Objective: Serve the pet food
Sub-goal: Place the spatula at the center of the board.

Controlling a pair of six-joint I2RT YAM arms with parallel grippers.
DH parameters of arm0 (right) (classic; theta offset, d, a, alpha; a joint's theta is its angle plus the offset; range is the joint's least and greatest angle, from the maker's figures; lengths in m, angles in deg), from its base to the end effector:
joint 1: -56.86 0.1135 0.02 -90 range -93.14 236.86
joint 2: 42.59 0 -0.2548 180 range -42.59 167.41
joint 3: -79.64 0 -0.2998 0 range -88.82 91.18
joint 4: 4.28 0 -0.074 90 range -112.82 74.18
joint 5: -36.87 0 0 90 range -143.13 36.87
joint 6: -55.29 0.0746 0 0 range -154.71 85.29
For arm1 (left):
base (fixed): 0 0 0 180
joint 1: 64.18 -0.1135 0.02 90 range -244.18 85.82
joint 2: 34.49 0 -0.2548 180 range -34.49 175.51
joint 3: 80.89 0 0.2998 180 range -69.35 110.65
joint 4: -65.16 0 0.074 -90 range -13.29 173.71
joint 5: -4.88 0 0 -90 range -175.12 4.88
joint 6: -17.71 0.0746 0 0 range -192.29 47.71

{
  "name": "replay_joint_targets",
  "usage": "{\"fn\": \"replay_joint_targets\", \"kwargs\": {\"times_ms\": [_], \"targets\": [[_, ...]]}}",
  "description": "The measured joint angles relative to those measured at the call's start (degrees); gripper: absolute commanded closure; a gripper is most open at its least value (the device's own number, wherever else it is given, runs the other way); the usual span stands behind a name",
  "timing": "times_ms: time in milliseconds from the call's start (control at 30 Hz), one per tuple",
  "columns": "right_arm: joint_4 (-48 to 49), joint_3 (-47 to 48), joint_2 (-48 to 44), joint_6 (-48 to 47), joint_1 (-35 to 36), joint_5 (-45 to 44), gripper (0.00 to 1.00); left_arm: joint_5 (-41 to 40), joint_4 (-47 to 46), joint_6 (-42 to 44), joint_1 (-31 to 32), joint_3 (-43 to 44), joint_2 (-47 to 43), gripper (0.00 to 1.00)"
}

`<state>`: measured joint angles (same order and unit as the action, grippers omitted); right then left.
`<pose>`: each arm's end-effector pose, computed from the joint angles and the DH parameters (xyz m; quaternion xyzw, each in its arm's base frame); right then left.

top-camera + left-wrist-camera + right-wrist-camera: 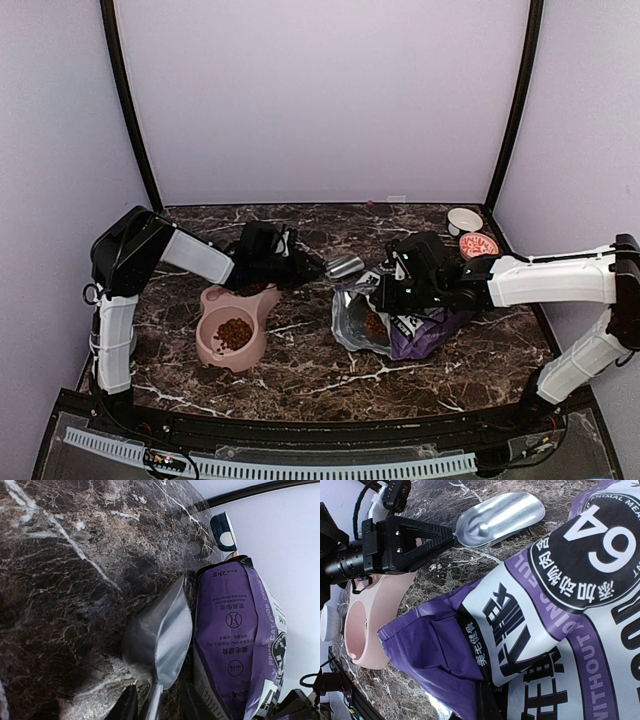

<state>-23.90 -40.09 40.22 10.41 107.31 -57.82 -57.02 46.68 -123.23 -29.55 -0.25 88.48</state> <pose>0.2435 0.2852 0.1518 -0.0259 0.9131 0.2749 0.2999 0.3982 -0.3177 0.0689 0.0158 0.8235 -0.5089 0.2504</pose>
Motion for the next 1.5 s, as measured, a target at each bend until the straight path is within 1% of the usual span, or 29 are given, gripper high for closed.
{"fn": "replay_joint_targets", "kwargs": {"times_ms": [267, 433, 767, 1100, 1300, 1367, 1500], "targets": [[-0.02, -0.02, -0.13, 0.04, 0.00, 0.00, 1.00, -1.42, 0.44, 1.31, 1.73, -0.28, 0.13, 0.46], [-0.20, -0.44, -0.66, 0.20, 0.00, -0.02, 1.00, -3.67, 3.61, 3.76, 3.13, -0.31, 0.02, 0.39], [-0.59, -0.44, -0.96, 0.33, 0.00, -0.02, 1.00, -9.11, 10.54, 8.33, 5.31, -0.37, -2.97, 0.32], [-1.16, -1.66, -2.56, 0.92, 0.00, -0.04, 1.00, -13.38, 16.79, 9.92, 8.79, -1.03, -5.84, 0.27], [-1.16, -1.66, -2.56, 1.01, 0.00, -0.04, 1.00, -16.50, 20.81, 11.82, 11.30, -0.92, -7.13, 0.20], [-1.16, -1.66, -2.56, 1.05, 0.00, -0.04, 1.00, -17.70, 22.32, 12.96, 12.07, -0.61, -7.45, 0.14], [-1.16, -1.66, -2.56, 1.05, 0.00, -0.04, 1.00, -19.76, 26.23, 15.21, 13.46, 1.14, -7.56, 0.12]]}}
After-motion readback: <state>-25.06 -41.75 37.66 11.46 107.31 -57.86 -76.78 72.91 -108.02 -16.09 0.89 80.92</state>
